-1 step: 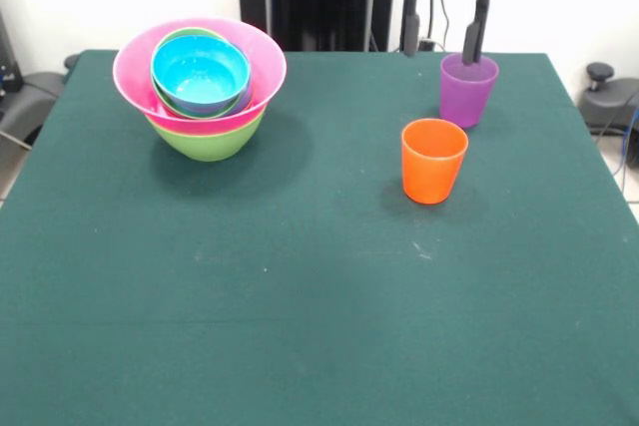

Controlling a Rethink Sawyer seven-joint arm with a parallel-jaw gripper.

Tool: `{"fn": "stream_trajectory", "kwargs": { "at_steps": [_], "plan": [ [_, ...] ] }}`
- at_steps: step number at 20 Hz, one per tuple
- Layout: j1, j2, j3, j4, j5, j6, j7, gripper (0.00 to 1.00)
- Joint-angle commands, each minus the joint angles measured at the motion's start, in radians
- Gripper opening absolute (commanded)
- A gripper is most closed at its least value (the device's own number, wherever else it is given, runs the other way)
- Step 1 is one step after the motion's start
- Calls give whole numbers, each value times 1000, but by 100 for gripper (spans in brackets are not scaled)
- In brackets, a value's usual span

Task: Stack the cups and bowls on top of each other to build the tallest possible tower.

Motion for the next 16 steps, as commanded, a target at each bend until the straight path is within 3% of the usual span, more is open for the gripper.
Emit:
{"fn": "stream_trajectory", "kwargs": {
  "at_steps": [1,16],
  "plan": [
    [21,119,78,90,-36,-94,78,100],
    [38,209,70,76,-30,-183,93,100]
  ]
}}
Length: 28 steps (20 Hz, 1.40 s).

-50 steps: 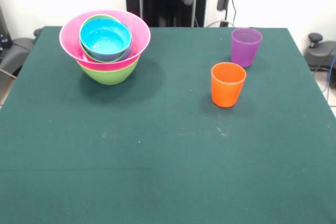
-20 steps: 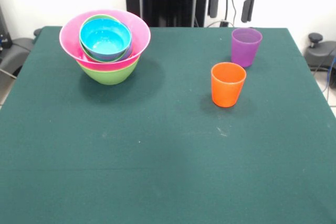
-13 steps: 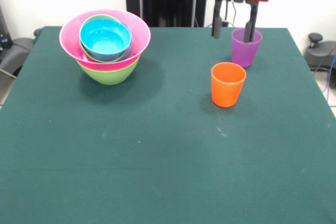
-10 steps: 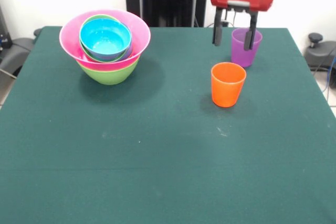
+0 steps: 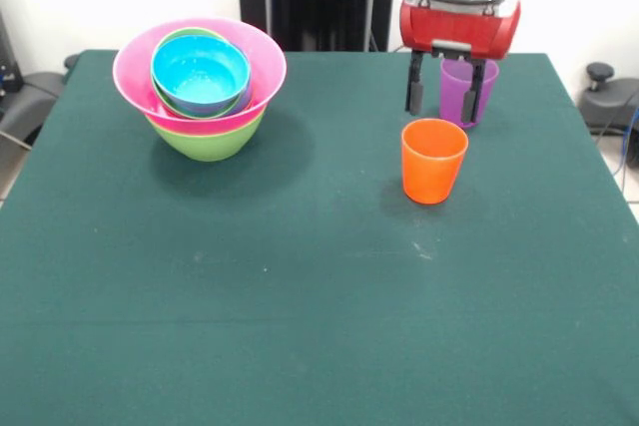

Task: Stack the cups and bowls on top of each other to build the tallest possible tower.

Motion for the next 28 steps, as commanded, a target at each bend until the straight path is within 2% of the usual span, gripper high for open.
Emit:
{"fn": "stream_trajectory", "kwargs": {
  "at_steps": [1,9,22,26,28],
  "plan": [
    [27,90,63,47,-28,-74,94,100],
    [36,163,67,41,-24,-154,109,100],
    [20,175,83,36,-23,-158,83,100],
    [31,177,77,58,-10,-138,99,100],
    [44,183,74,79,-2,-164,125,100]
  ]
}}
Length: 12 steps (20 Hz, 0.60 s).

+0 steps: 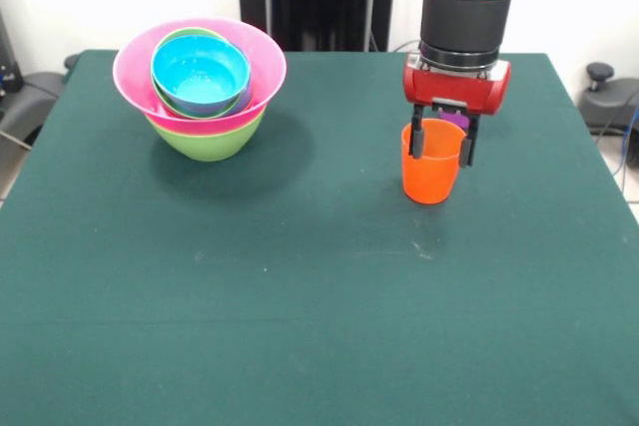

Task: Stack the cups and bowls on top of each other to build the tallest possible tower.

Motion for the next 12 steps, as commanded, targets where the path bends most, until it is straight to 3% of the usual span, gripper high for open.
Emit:
{"fn": "stream_trajectory", "kwargs": {
  "at_steps": [1,12],
  "plan": [
    [36,41,69,83,2,-43,139,100],
    [4,98,125,120,10,-130,154,100]
  ]
}}
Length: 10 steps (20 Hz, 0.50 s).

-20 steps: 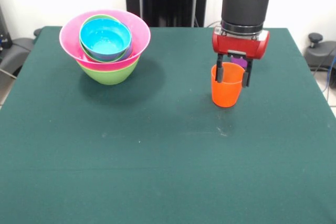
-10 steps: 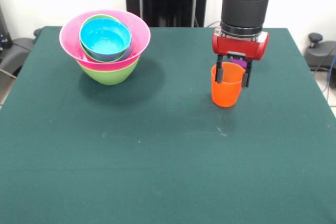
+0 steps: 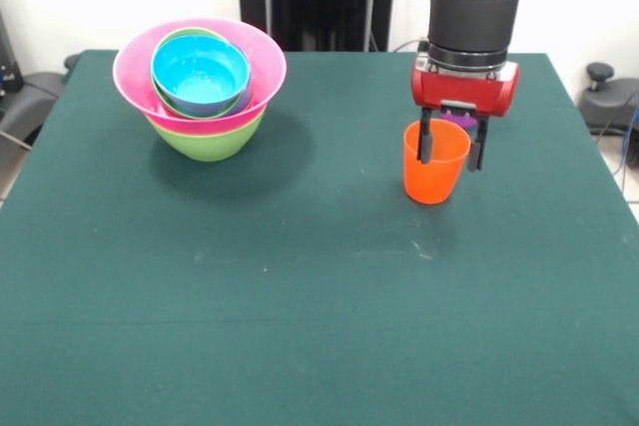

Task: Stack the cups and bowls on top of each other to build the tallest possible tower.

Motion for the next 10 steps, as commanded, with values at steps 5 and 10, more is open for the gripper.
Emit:
{"fn": "stream_trajectory", "kwargs": {
  "at_steps": [5,10],
  "plan": [
    [1,93,113,122,17,-66,161,100],
    [27,67,84,144,41,-51,175,100]
  ]
}}
